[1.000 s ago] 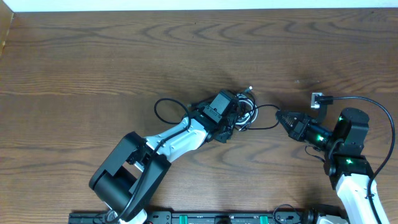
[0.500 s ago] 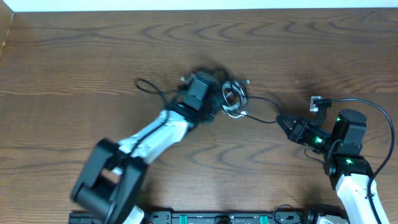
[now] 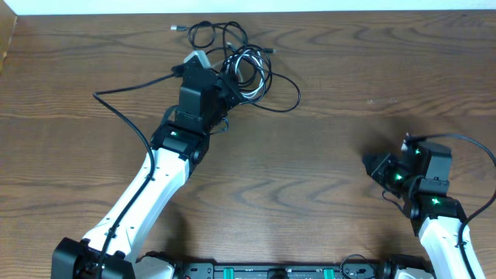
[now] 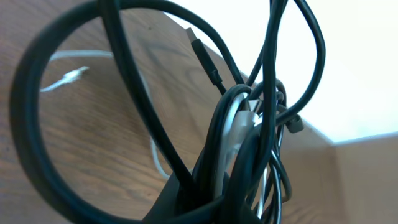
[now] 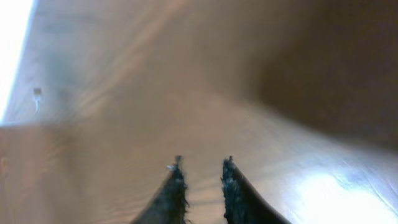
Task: Untangle cables
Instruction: 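Grasp the bundle with the left gripper and drag it toward the back, then reach the right gripper into the bundle held by the left gripper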
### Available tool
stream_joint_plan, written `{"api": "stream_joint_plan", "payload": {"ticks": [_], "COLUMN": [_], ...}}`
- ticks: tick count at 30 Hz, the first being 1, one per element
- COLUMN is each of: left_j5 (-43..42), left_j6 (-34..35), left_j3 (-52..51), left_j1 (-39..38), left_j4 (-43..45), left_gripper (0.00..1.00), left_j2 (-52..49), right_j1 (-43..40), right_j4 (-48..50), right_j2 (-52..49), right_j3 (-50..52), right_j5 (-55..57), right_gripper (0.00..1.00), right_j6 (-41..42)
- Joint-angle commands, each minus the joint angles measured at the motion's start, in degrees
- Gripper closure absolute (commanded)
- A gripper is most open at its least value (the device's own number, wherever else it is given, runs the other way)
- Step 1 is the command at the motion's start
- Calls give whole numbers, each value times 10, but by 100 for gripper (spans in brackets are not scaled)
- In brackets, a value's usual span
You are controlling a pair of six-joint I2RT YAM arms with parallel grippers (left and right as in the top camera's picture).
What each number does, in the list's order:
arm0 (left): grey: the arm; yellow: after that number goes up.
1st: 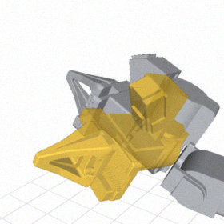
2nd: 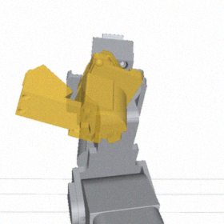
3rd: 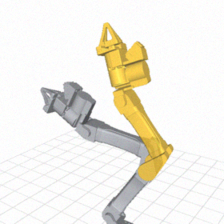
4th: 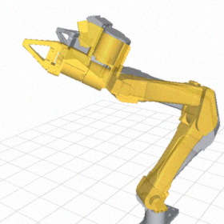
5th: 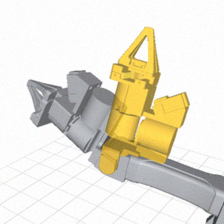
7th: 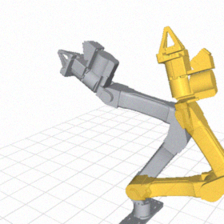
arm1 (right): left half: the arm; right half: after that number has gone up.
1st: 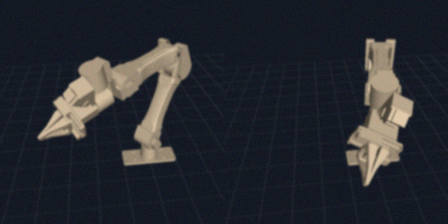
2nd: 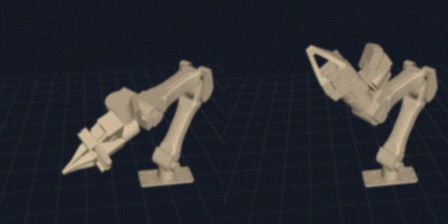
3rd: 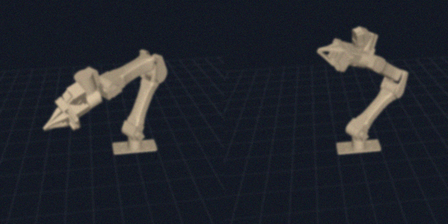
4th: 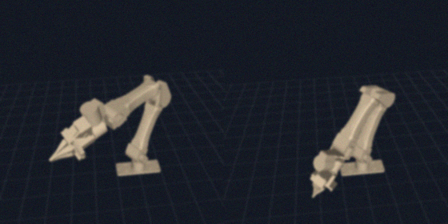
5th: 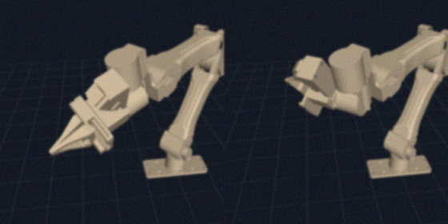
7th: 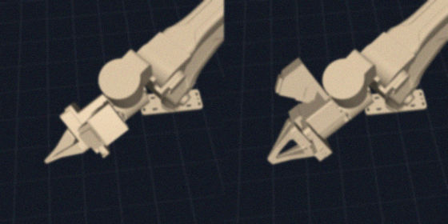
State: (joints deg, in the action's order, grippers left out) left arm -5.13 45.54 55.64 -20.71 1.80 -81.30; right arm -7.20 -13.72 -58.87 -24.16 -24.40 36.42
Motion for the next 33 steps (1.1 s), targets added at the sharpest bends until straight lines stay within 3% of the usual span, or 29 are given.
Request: {"api": "stream_joint_plan", "payload": {"ticks": [1,4,7,14,19,23,26,29,33], "left_j5": [-48,-116,-181,-259,-315,-320,-320,-319,-317], "left_j6": [-144,-204,-217,-204,-204,-202,-195,-196,-196], "left_j3": [-3,-3,-3,-3,-3,-3,-3,-3,-3], "left_j1": [-12,-13,-13,-14,-13,-14,-16,-26,-40], "left_j4": [-10,-33,-39,-39,-39,-43,-48,-47,-46], "left_gripper": [92,92,92,92,92,92,92,92,92], "left_j2": [6,6,6,6,6,6,6,4,4], "right_j1": [-2,-2,4,69,129,150,162,172,179], "right_j4": [81,170,218,233,239,271,285,297,307], "right_j2": [-1,-2,-2,-12,-35,-50,-58,-64,-64], "right_j3": [-2,-2,-2,-2,-2,-2,-2,-2,-2], "right_j5": [-188,-299,-324,-327,-266,-265,-266,-266,-266], "right_gripper": [65,53,51,52,52,52,56,74,86], "right_j6": [-87,-104,-103,-104,-104,-103,-100,-88,-79]}}
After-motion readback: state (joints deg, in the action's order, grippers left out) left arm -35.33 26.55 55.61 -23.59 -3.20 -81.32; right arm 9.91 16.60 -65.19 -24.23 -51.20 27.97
